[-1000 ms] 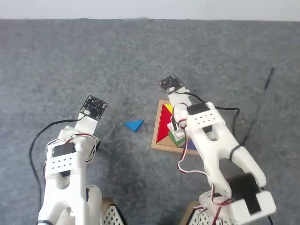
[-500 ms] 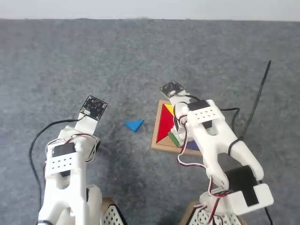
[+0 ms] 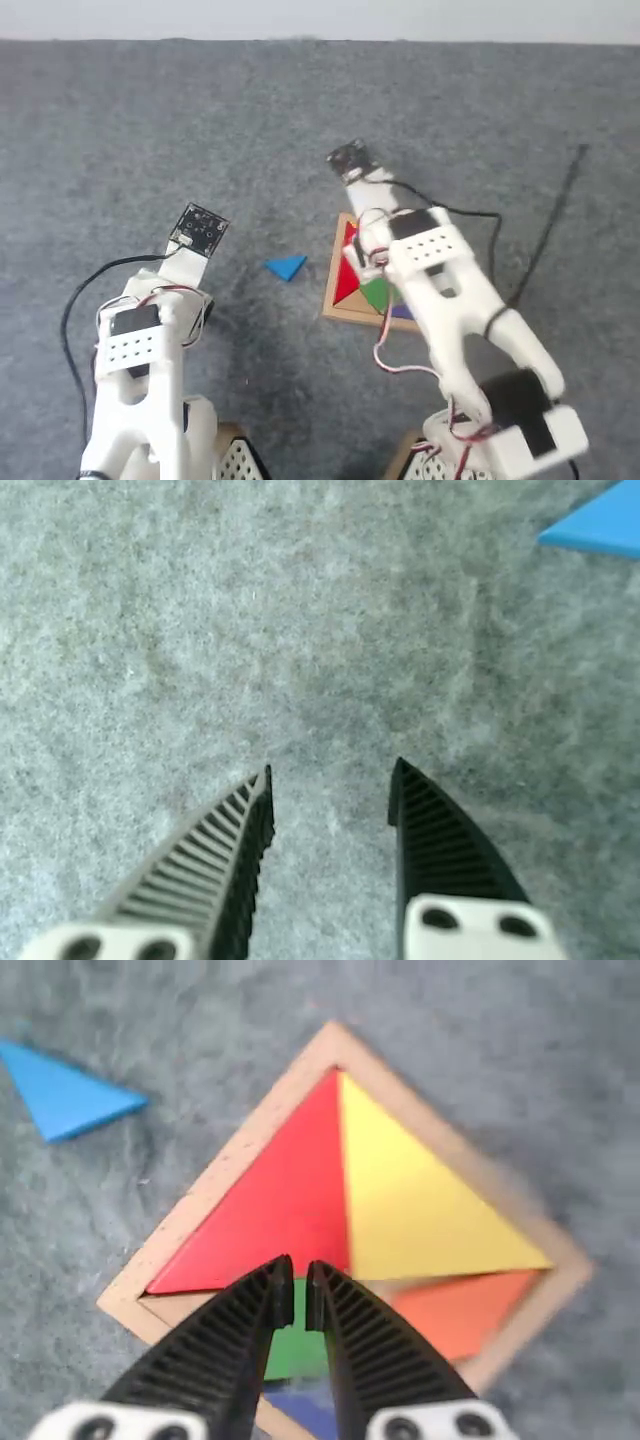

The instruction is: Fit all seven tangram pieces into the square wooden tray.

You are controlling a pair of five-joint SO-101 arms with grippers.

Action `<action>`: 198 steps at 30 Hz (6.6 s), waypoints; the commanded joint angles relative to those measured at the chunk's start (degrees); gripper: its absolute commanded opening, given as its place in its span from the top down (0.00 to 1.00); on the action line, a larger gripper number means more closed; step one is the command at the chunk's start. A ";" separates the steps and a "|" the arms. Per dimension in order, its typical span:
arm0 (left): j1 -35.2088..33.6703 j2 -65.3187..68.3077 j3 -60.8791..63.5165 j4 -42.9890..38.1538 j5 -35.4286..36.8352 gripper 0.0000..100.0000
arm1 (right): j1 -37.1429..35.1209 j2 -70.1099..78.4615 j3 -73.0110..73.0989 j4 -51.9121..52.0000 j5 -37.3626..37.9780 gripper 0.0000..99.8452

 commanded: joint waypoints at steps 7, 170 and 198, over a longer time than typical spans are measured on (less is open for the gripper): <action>0.09 -0.35 -0.31 0.09 -0.35 0.82 | -0.84 5.05 -1.23 5.58 7.38 0.97; 0.00 -0.35 -0.31 0.00 -0.35 0.82 | 14.90 11.91 -3.34 5.41 21.71 0.67; 0.00 -0.35 -0.31 0.09 -0.35 0.82 | 17.36 10.07 -5.01 2.77 31.12 0.71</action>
